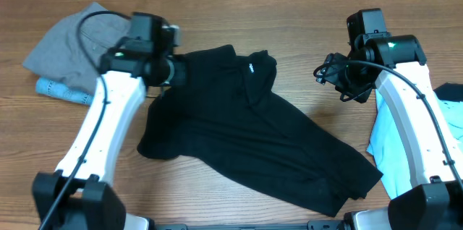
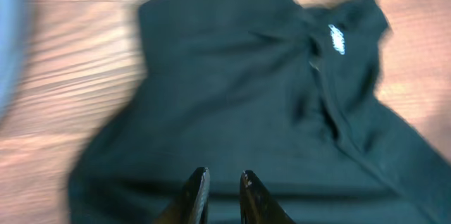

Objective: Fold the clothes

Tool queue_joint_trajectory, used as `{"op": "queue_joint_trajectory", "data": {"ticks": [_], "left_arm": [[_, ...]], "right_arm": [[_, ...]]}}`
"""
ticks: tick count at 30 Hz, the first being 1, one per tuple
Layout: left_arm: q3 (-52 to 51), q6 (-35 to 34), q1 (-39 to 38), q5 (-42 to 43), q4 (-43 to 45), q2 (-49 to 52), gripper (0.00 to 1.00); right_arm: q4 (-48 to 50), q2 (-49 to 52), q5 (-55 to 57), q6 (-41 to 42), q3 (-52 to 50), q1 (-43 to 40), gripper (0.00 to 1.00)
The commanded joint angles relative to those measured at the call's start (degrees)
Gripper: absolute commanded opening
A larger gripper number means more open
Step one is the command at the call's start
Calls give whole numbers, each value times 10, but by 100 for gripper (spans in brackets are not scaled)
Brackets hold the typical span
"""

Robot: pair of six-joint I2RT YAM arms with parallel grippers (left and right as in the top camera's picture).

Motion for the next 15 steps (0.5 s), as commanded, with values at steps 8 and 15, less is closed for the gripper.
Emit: {"op": "queue_joint_trajectory", "data": {"ticks": [8, 15], "left_arm": [[0, 99, -118, -17, 219, 219, 4], [0, 37, -100, -114, 363, 327, 4]], "right_arm": [[-11, 2, 0, -2, -2, -3, 72], [-22, 2, 0, -2, -2, -3, 72]]}}
